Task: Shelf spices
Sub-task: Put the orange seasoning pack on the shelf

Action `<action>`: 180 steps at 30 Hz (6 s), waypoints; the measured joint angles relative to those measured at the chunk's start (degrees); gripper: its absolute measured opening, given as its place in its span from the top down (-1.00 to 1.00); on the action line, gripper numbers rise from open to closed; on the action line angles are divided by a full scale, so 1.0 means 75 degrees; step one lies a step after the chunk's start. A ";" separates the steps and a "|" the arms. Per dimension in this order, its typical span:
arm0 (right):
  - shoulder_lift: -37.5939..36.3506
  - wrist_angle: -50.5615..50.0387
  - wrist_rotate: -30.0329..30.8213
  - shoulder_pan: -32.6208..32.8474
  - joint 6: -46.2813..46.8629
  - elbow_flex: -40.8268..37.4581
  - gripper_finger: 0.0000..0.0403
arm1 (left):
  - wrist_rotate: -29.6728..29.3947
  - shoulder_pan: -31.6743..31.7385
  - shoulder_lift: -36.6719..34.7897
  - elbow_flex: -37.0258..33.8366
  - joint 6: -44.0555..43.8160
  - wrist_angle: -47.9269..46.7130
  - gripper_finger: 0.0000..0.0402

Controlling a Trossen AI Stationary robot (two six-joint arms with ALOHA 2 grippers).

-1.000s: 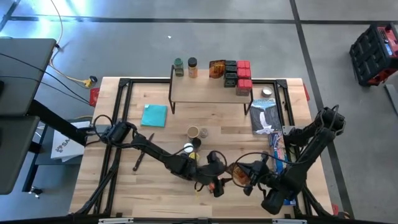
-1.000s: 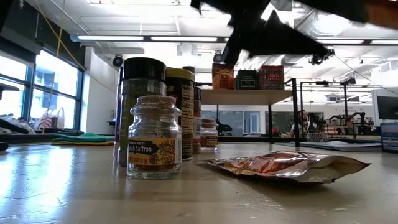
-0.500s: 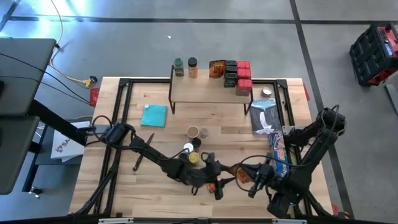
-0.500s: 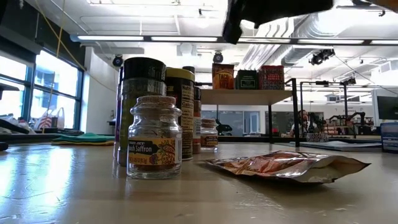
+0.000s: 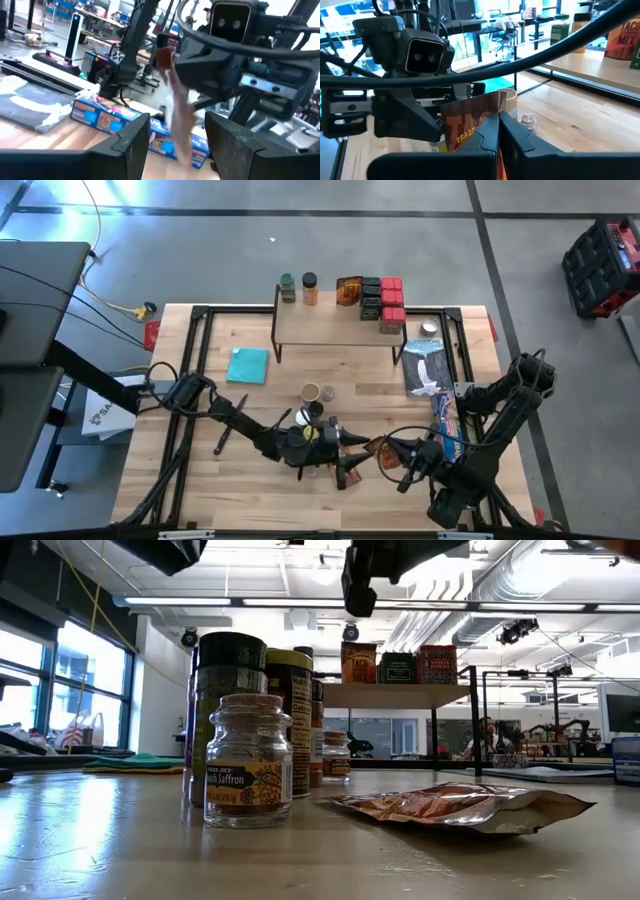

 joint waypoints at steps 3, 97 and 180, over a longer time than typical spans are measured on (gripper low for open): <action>0.0000 0.0126 0.0092 -0.0071 -0.0087 0.0000 1.00 | 0.0136 0.0028 0.0000 0.0030 0.0056 0.0045 0.09; -0.2307 0.1033 -0.2698 -0.2760 -0.7367 -0.0009 0.56 | 0.3933 0.5798 -0.3895 0.0219 0.5622 -0.7157 1.00; -0.2343 0.1831 -0.3148 -0.2990 -0.7417 -0.0009 0.56 | 0.4822 0.7331 -0.2450 0.0227 0.5932 -0.4942 0.38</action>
